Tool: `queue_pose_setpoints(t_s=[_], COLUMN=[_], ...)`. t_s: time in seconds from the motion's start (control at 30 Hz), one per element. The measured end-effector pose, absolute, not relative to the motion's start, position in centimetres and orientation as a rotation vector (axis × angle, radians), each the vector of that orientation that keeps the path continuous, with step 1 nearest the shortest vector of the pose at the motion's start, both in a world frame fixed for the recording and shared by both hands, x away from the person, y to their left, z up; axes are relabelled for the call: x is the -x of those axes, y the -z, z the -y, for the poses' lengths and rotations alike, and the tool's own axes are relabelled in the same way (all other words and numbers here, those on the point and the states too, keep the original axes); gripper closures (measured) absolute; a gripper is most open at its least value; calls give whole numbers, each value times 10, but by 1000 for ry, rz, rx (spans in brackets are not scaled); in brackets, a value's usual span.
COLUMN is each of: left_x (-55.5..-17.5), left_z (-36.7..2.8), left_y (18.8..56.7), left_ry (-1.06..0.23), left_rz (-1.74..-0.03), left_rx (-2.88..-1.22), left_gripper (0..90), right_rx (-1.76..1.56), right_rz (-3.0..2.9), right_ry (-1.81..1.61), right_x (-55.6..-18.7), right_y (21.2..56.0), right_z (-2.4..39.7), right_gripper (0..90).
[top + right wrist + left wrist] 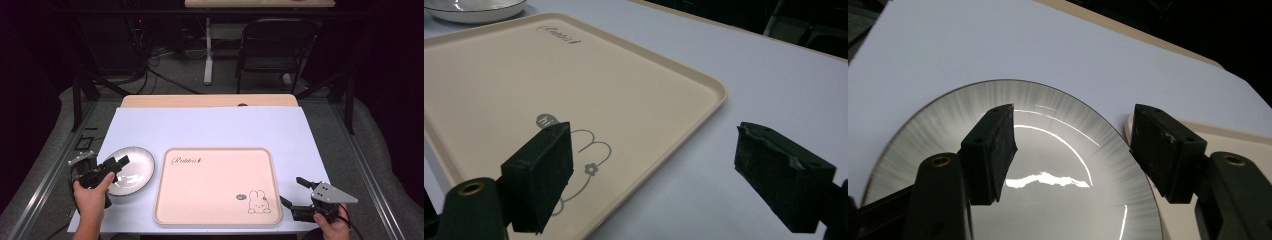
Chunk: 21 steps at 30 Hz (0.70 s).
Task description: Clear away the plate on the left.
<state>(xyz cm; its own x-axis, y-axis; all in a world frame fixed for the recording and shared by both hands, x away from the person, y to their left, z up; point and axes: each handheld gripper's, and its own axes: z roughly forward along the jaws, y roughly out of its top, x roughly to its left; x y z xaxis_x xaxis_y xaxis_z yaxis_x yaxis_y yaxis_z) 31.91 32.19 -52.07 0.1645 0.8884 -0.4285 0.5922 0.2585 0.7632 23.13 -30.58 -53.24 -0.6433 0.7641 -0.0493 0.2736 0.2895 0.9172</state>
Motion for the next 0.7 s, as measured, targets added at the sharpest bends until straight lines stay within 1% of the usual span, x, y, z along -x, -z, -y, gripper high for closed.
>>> queue_pose_setpoints(t_s=[0.47, 0.7], left_x=[-320, -319], left_z=[-355, -365], left_y=[525, 525], left_ry=[-398, -418], left_rz=[-1634, -1657], left_rx=[-1399, -1400], left_gripper=[375, 382], right_rx=[-924, -923], right_rz=[-2076, -2076], right_ry=[-1331, -1330], right_x=[-231, -231], right_y=[532, 532], right_z=[306, 305], right_gripper=[151, 151])
